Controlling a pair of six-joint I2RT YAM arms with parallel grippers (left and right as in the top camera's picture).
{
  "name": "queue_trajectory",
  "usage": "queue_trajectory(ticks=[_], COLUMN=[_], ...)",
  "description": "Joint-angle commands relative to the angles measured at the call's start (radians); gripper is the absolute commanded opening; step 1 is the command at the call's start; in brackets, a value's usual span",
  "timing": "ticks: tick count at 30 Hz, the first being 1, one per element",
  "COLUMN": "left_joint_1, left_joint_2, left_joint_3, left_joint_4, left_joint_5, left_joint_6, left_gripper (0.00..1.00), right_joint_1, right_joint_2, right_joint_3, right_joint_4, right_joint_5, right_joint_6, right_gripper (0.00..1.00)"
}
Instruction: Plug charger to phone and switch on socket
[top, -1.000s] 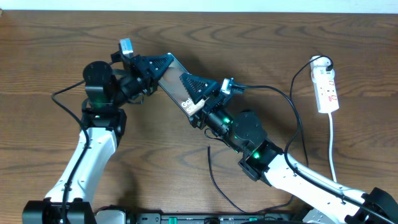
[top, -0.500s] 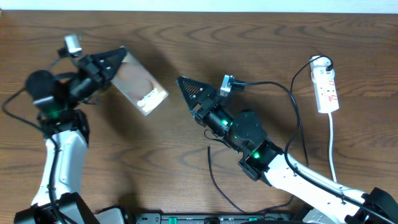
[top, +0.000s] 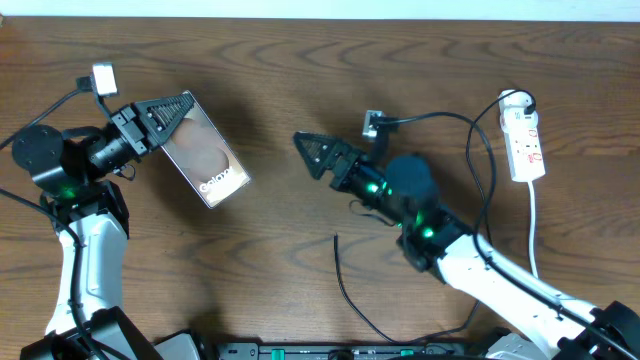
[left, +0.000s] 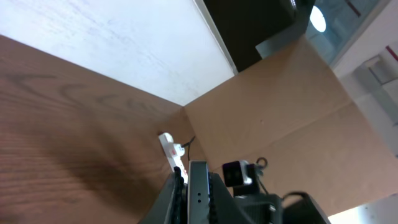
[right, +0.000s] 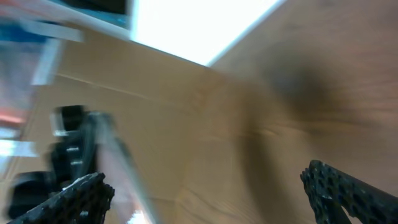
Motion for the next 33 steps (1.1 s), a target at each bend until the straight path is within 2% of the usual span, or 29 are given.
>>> queue_trajectory(ticks=[1,9,15,19,24,33], left_joint_1=[0.003,0.003,0.003,0.003,0.003,0.003], left_joint_2=[-0.006,-0.006,-0.006,-0.006,-0.006,-0.006], left_joint_3=[0.013,0.013,0.013,0.013,0.013,0.013], left_joint_4=[0.011,0.065,0.066,0.065,0.065,0.065], left_joint_5=[0.028,0.039,0.047,0.05,0.058,0.058], left_joint_6=[0.072,0.085,0.085,0.085,0.085,0.085], left_gripper=[0.07,0.07,0.07,0.07,0.08,0.07], right_joint_1=[-0.066,-0.103,-0.084,-0.071,-0.032,0.044], right_joint_2=[-0.01,-0.01,-0.01,-0.01,-0.009,0.057], right_joint_3=[0.081,0.263,0.271,0.271,0.271,0.274], right_joint_4=[-0.138,-0.631,-0.902,-0.978,-1.032,-1.143], right_joint_5=[-0.172,-0.264,-0.264,-0.277,-0.232,-0.193], right_joint_6=[-0.088,-0.318,-0.395,-0.372,-0.421,-0.364], right_gripper=[0.99,0.99,0.99,0.99,0.99,0.99])
